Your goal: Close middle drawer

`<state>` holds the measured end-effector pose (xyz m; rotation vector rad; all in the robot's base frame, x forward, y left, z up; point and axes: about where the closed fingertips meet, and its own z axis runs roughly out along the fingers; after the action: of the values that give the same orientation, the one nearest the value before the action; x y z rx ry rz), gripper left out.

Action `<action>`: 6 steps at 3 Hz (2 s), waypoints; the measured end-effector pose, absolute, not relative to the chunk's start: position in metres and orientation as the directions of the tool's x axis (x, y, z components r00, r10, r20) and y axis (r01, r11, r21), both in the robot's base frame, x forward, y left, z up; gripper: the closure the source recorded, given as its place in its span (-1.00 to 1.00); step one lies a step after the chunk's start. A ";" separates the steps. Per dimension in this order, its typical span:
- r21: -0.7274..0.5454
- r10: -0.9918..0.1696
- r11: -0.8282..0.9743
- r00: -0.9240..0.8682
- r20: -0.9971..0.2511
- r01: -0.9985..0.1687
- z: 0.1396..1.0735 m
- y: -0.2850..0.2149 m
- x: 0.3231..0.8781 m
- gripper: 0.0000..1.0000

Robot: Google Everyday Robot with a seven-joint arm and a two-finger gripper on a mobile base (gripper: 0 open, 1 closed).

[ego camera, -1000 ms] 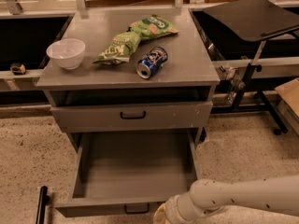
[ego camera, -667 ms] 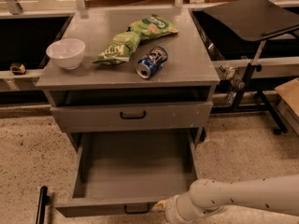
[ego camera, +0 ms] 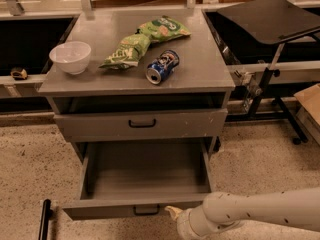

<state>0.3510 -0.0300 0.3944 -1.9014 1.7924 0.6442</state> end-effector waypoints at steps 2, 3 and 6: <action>-0.005 -0.850 -0.048 0.043 -0.525 -0.999 0.386 -0.038 0.380 -0.17; -0.054 -0.884 -0.049 0.069 -0.463 -0.997 0.388 -0.042 0.416 0.29; -0.189 -0.867 -0.096 0.176 -0.467 -0.977 0.388 -0.054 0.433 0.25</action>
Offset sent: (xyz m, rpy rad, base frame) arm 0.0664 -0.0221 -0.0162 -0.2158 -0.0021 -0.0263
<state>0.4326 -0.0541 0.3877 -2.0082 1.7332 0.3268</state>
